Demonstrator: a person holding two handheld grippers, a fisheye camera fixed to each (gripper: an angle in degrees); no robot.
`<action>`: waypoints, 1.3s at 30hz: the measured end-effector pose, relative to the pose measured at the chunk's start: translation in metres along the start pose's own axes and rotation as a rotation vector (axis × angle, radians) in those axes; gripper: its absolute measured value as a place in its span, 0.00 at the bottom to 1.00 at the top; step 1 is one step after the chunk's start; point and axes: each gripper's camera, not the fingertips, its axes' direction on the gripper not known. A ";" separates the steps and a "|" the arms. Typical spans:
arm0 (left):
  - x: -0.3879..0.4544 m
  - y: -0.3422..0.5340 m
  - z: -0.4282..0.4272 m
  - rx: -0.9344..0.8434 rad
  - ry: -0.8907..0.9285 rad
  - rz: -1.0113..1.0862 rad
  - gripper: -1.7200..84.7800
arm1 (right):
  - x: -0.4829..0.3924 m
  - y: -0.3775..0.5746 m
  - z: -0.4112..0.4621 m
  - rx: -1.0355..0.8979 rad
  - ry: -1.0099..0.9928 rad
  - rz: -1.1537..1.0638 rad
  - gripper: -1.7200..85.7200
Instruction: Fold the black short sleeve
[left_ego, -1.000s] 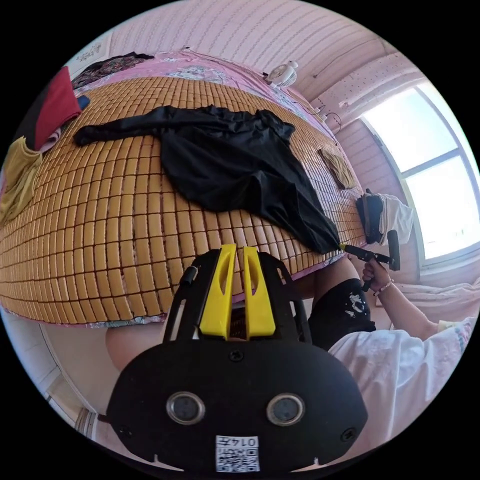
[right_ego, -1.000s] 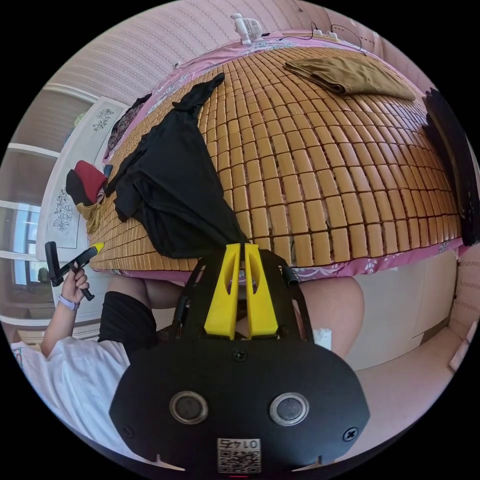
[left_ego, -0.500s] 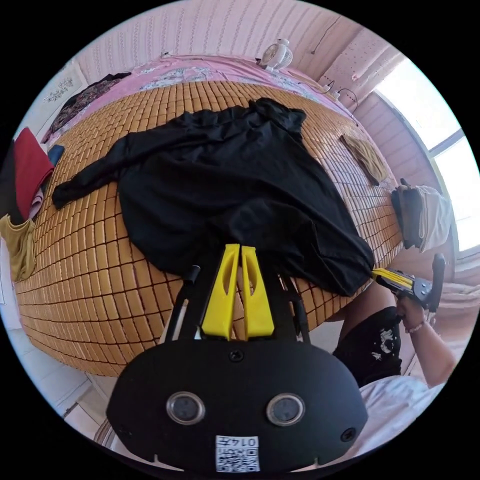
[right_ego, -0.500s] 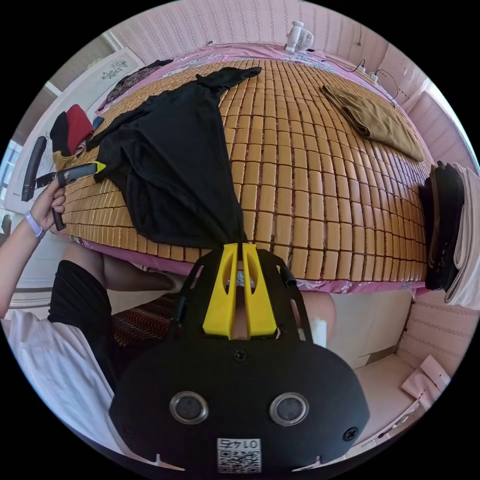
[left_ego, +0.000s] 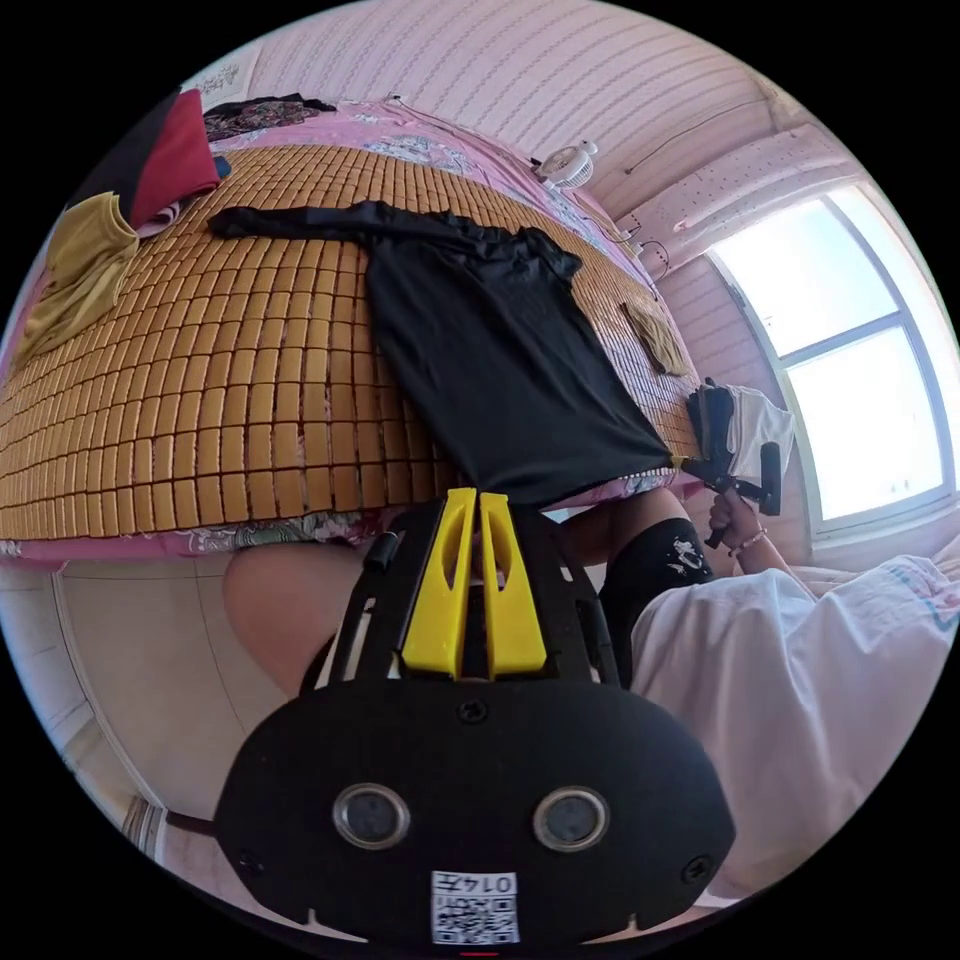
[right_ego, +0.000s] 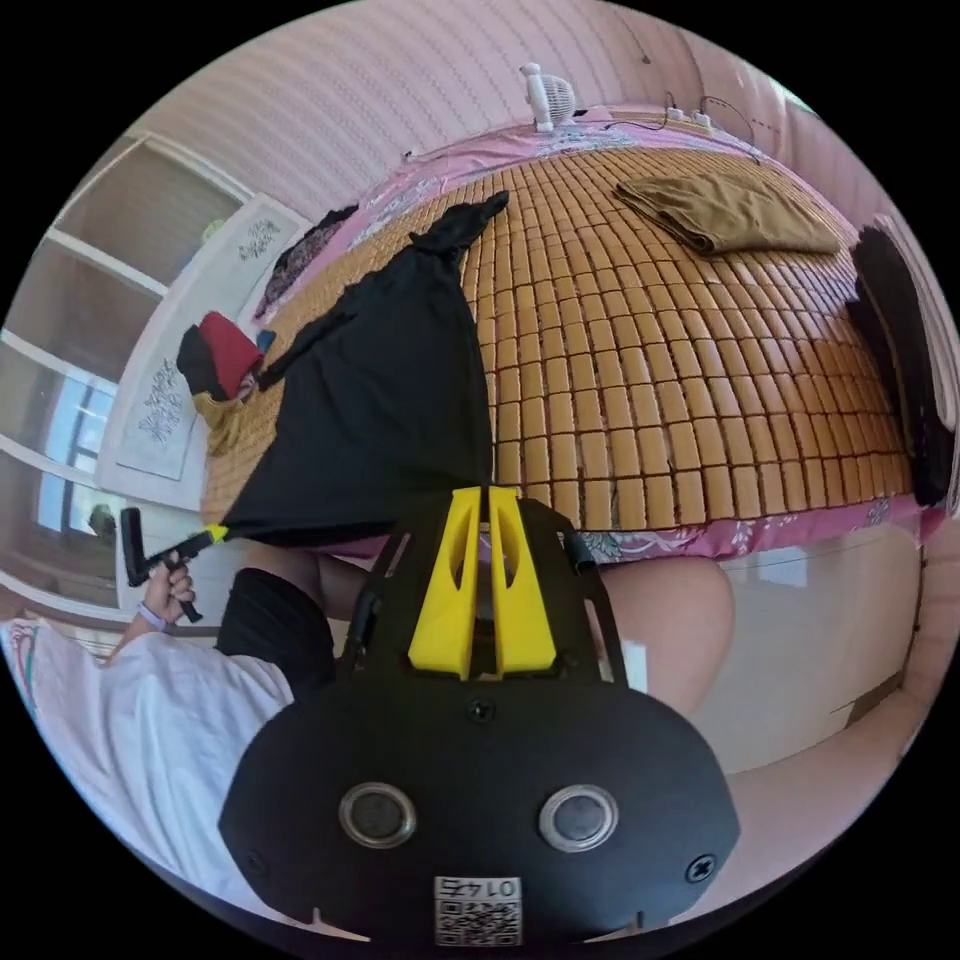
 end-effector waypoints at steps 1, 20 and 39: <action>0.000 0.002 0.001 -0.003 -0.001 -0.002 0.01 | 0.015 0.003 -0.011 0.041 -0.102 0.080 0.02; 0.012 0.026 0.003 -0.063 -0.014 -0.002 0.01 | 0.042 -0.014 -0.018 0.001 0.016 0.121 0.11; 0.055 0.086 -0.033 0.034 -0.062 0.036 0.01 | 0.051 0.000 -0.076 0.073 -0.286 0.063 0.02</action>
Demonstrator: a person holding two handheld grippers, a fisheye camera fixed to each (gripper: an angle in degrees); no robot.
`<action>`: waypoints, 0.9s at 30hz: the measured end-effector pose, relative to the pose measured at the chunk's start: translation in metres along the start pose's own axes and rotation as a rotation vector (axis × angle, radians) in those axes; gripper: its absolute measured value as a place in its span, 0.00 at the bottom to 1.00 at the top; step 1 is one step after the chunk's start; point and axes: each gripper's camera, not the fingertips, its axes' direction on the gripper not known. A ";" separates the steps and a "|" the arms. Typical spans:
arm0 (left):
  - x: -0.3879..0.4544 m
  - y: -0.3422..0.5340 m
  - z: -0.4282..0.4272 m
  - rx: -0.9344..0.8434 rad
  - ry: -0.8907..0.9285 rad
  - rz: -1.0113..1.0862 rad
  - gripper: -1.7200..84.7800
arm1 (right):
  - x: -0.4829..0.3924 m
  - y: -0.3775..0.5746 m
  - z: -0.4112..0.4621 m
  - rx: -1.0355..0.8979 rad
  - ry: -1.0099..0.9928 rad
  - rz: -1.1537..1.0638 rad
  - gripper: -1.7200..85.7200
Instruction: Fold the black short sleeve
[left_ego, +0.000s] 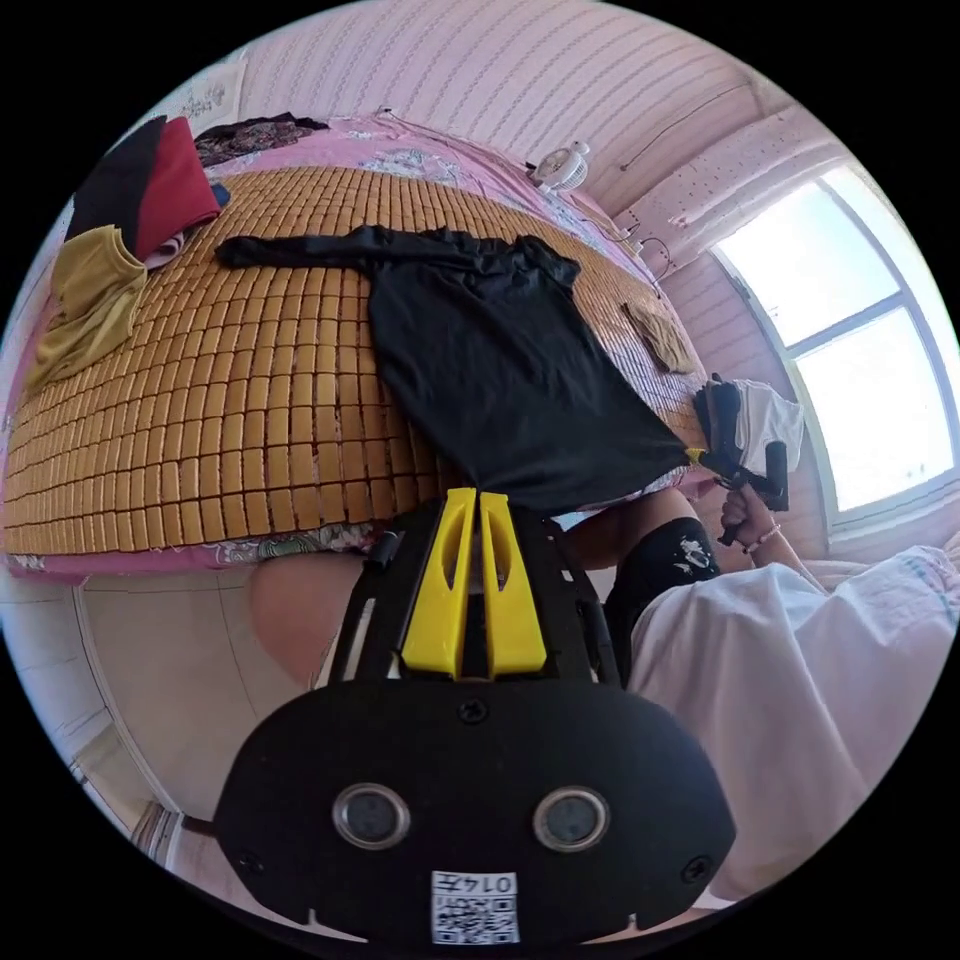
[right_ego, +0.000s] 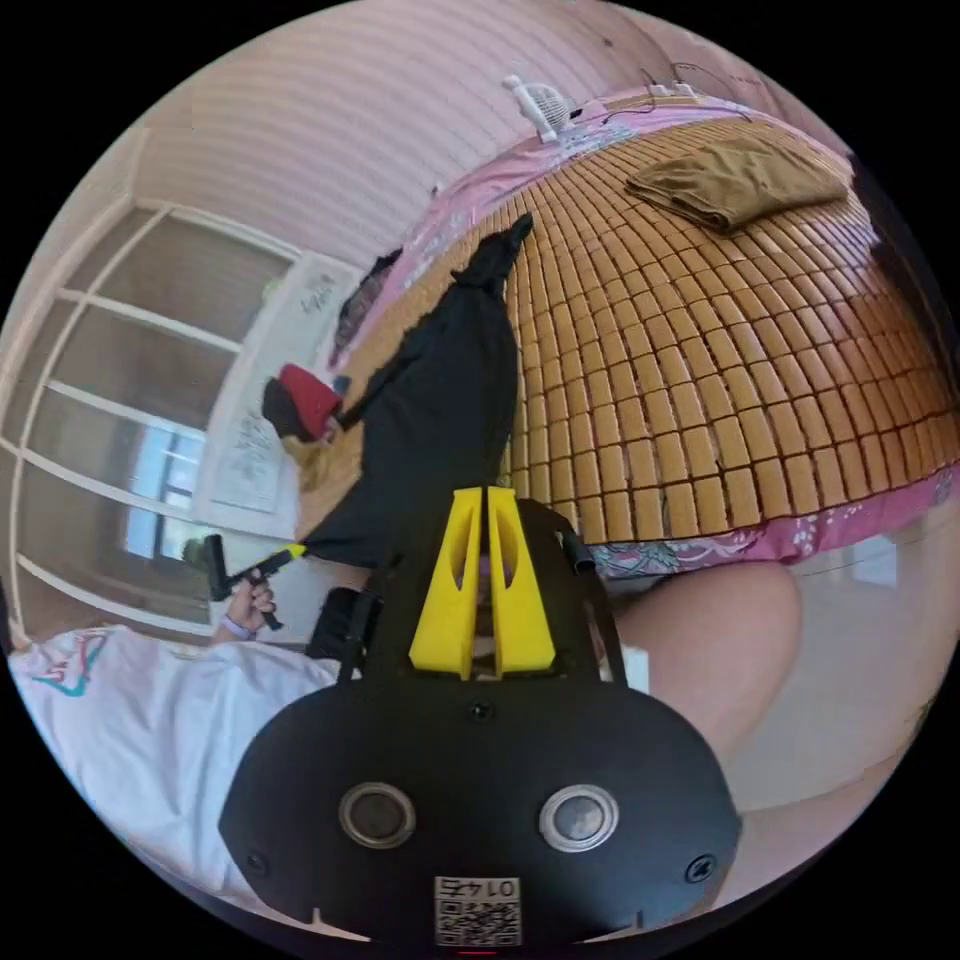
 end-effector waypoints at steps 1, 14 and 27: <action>0.002 0.001 -0.007 0.024 0.003 0.002 0.01 | 0.012 0.004 -0.023 0.085 -0.158 0.055 0.02; 0.125 0.058 -0.267 0.911 0.175 0.416 0.01 | -0.152 -0.017 -0.276 0.582 -0.487 -0.557 0.02; 0.229 0.068 -0.383 1.129 0.041 0.563 0.01 | -0.306 -0.041 -0.400 0.709 -0.409 -0.844 0.02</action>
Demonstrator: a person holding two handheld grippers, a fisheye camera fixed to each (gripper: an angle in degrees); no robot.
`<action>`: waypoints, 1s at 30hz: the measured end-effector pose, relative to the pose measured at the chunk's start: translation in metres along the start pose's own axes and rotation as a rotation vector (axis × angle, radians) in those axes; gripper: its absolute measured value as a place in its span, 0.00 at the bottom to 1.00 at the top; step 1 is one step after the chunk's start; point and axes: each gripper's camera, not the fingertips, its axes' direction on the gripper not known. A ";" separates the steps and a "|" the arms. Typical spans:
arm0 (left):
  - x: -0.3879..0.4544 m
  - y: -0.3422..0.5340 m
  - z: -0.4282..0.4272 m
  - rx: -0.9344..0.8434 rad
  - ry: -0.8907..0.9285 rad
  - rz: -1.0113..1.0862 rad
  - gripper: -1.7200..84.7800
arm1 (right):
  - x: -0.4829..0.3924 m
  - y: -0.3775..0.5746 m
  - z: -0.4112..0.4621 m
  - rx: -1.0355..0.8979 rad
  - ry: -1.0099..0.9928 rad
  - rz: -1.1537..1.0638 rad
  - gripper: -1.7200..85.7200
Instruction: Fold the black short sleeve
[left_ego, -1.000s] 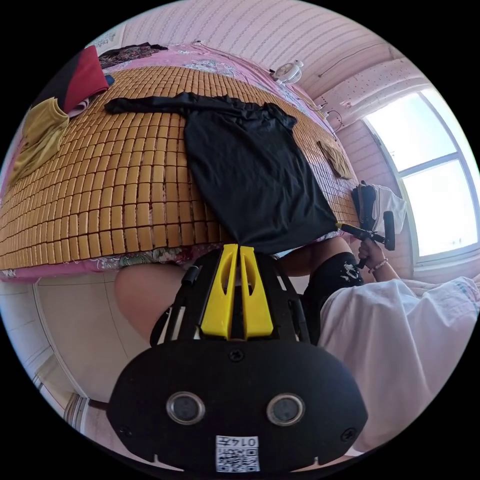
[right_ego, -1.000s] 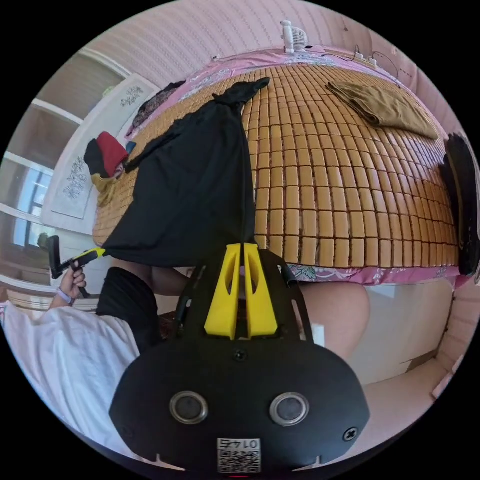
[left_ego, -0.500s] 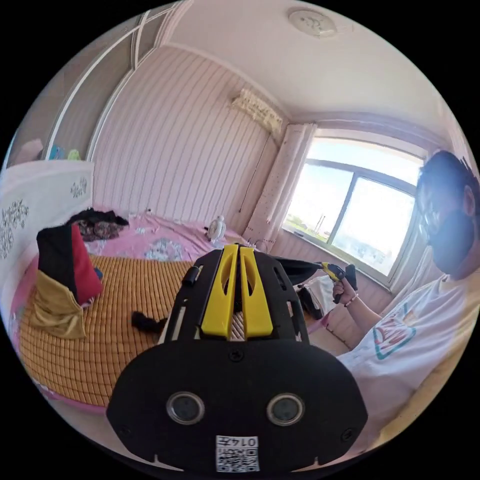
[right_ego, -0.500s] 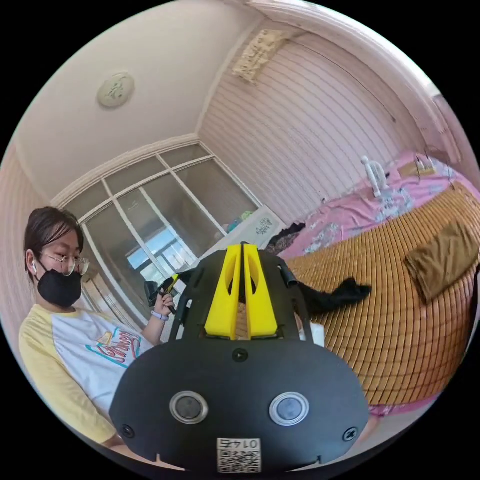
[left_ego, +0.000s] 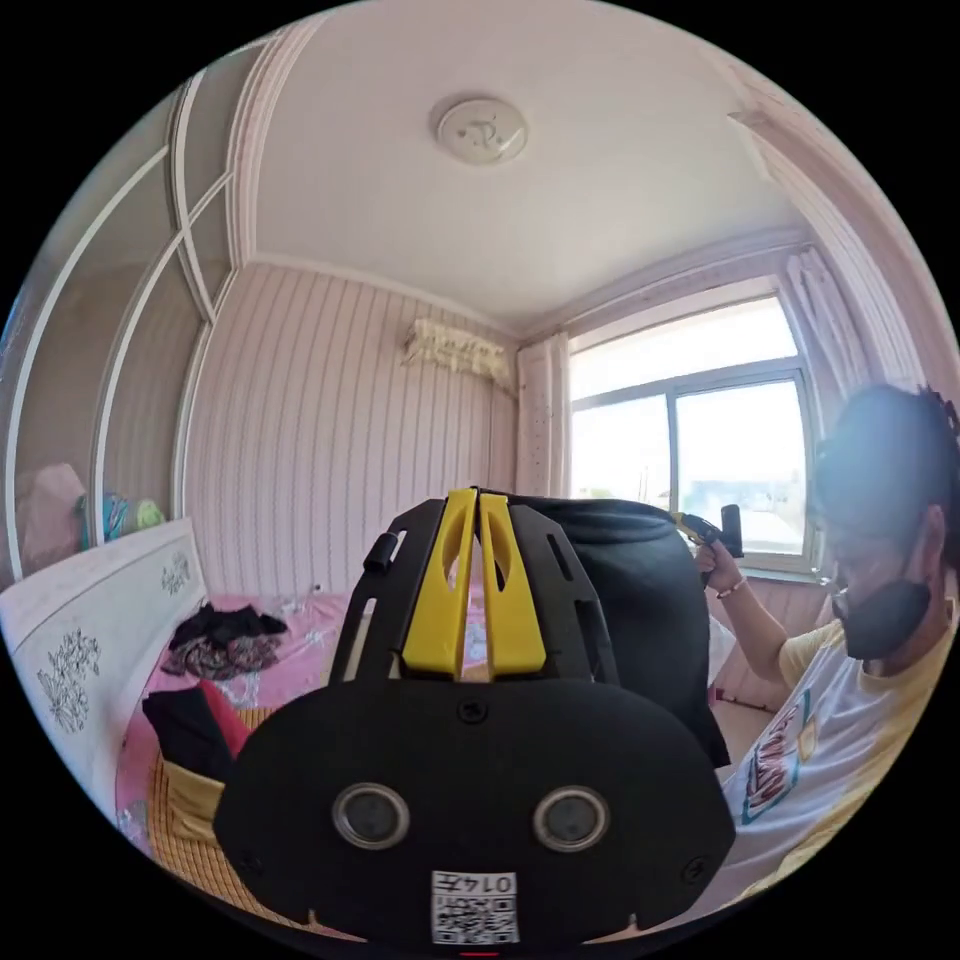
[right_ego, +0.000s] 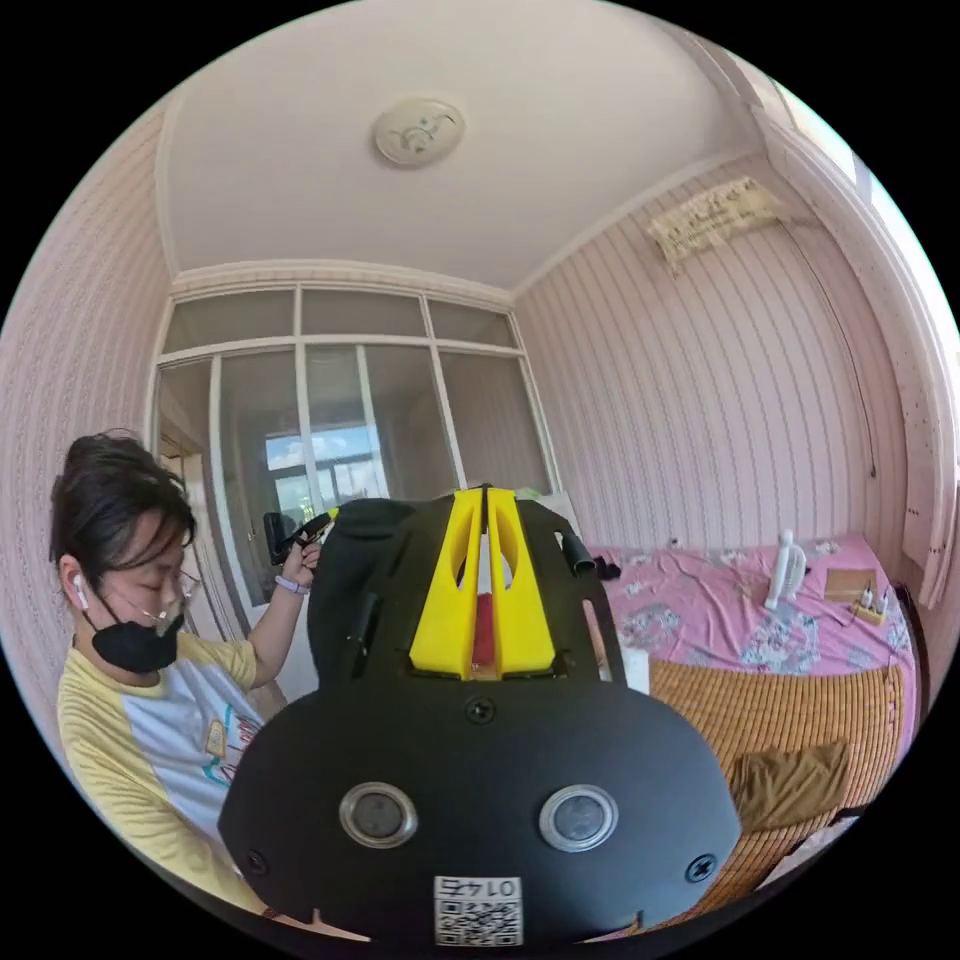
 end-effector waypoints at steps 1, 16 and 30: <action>-0.005 0.006 0.015 -0.053 -0.019 -0.022 0.01 | 0.022 0.010 0.028 -0.095 0.062 0.054 0.02; 0.153 0.066 0.250 -0.469 -0.842 1.051 0.01 | 0.074 -0.010 0.136 0.070 0.175 0.144 0.02; 0.228 0.369 0.313 -0.766 -0.585 1.716 0.01 | 0.128 0.280 0.171 -0.550 0.495 0.418 0.02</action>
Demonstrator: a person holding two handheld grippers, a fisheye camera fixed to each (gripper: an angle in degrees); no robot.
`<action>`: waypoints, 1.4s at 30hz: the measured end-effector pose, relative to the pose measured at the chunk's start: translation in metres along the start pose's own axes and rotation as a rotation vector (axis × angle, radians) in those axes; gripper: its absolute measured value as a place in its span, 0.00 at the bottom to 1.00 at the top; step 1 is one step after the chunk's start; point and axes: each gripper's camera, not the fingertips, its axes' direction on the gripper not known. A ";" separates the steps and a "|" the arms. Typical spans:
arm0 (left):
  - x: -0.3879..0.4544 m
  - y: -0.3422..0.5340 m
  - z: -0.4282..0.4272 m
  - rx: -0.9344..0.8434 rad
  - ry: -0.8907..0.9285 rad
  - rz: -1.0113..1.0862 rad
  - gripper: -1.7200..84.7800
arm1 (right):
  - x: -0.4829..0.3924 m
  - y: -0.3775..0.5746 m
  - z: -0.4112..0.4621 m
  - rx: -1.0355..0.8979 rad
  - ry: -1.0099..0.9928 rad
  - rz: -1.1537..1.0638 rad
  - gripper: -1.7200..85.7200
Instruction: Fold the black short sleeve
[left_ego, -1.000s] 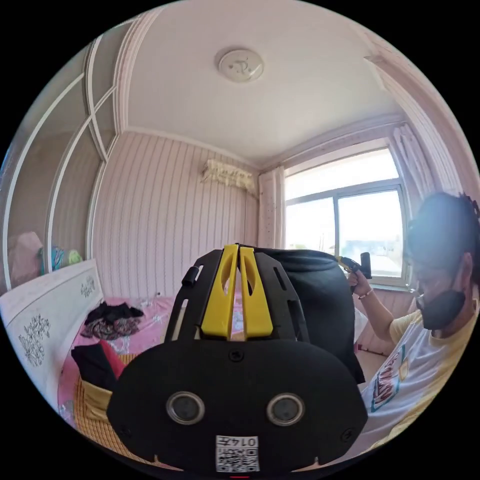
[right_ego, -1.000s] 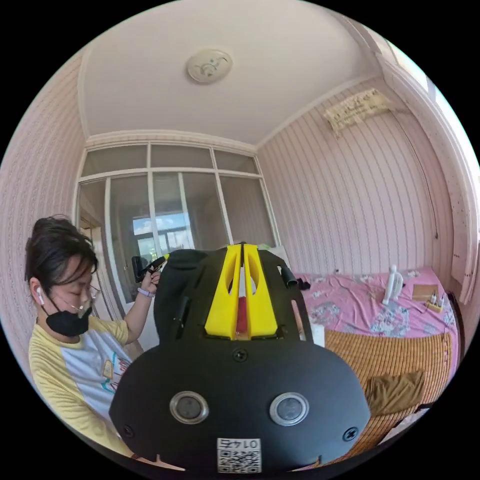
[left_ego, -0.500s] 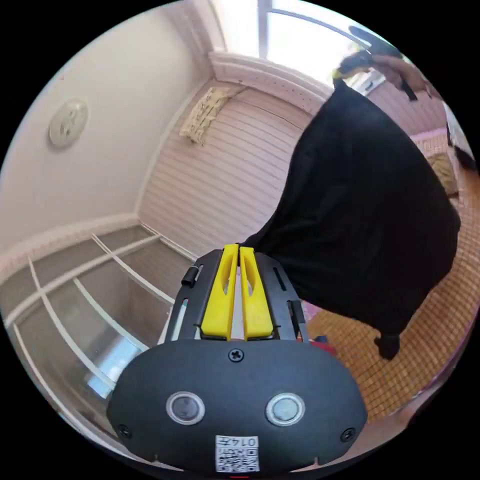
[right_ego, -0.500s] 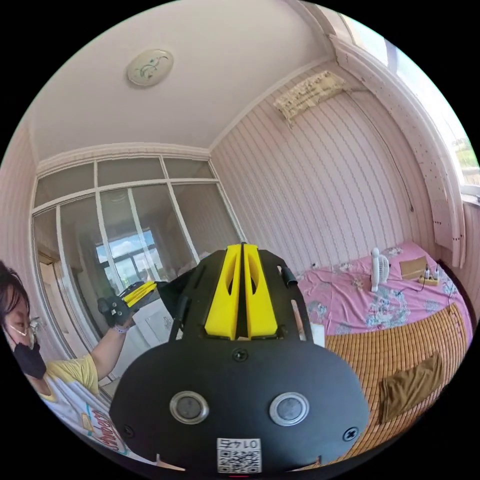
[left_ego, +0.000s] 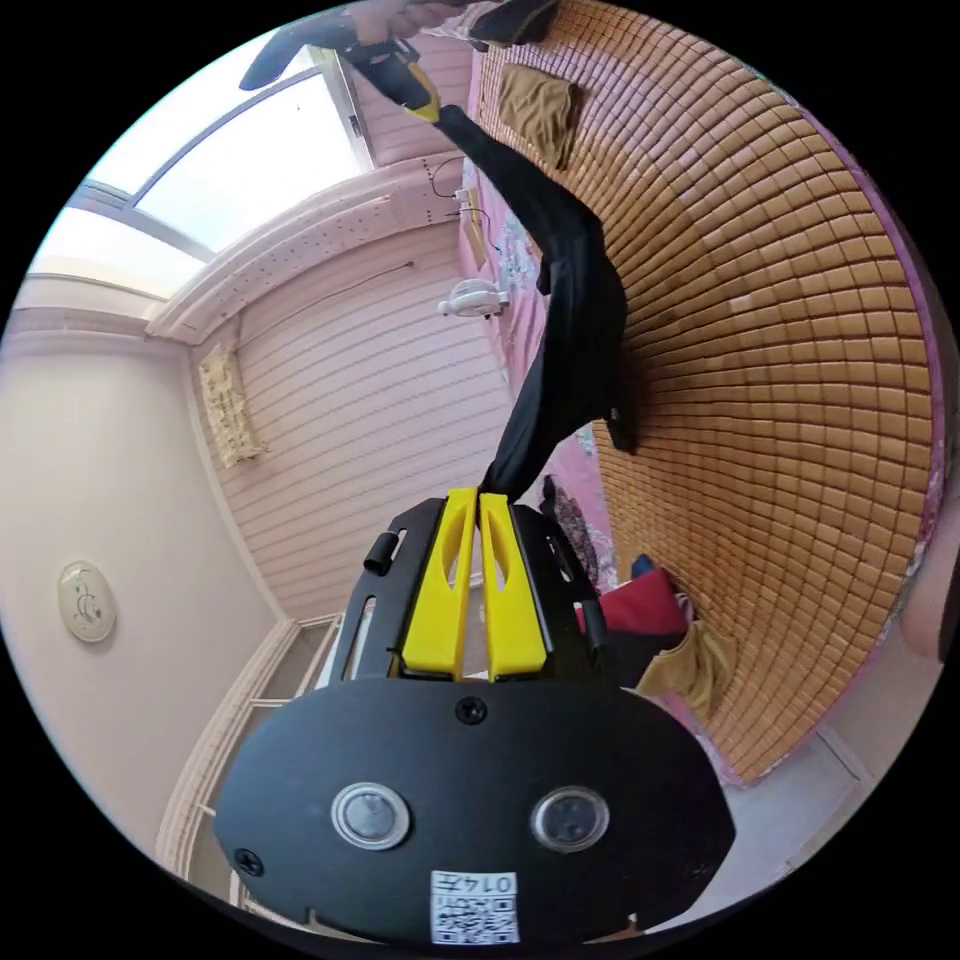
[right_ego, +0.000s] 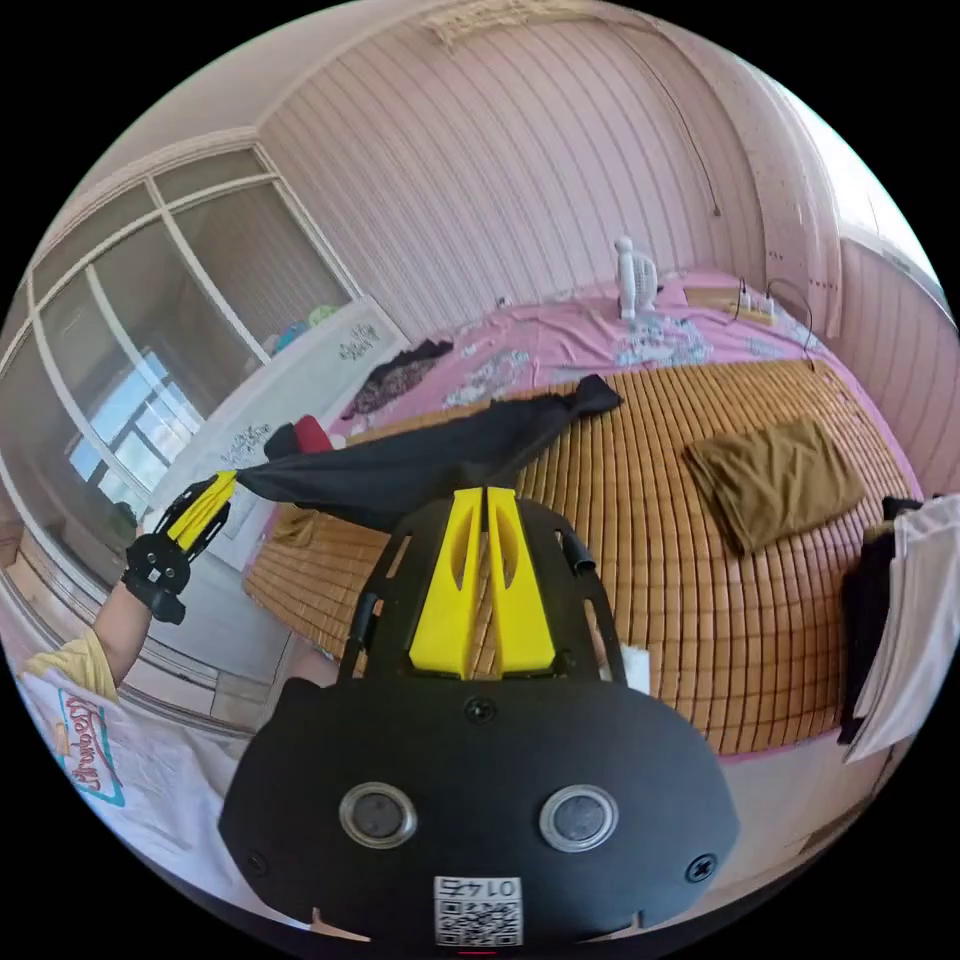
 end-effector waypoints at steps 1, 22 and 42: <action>0.011 -0.003 0.003 -0.002 0.039 -0.013 0.01 | 0.010 0.020 0.026 -0.085 0.026 0.040 0.02; 0.143 0.110 0.160 -0.163 1.249 -0.853 0.01 | 0.035 0.131 0.134 -0.374 0.083 0.279 0.02; 0.252 0.248 0.330 -0.474 1.782 -1.586 0.07 | -0.043 0.151 0.212 -0.557 0.401 0.009 0.09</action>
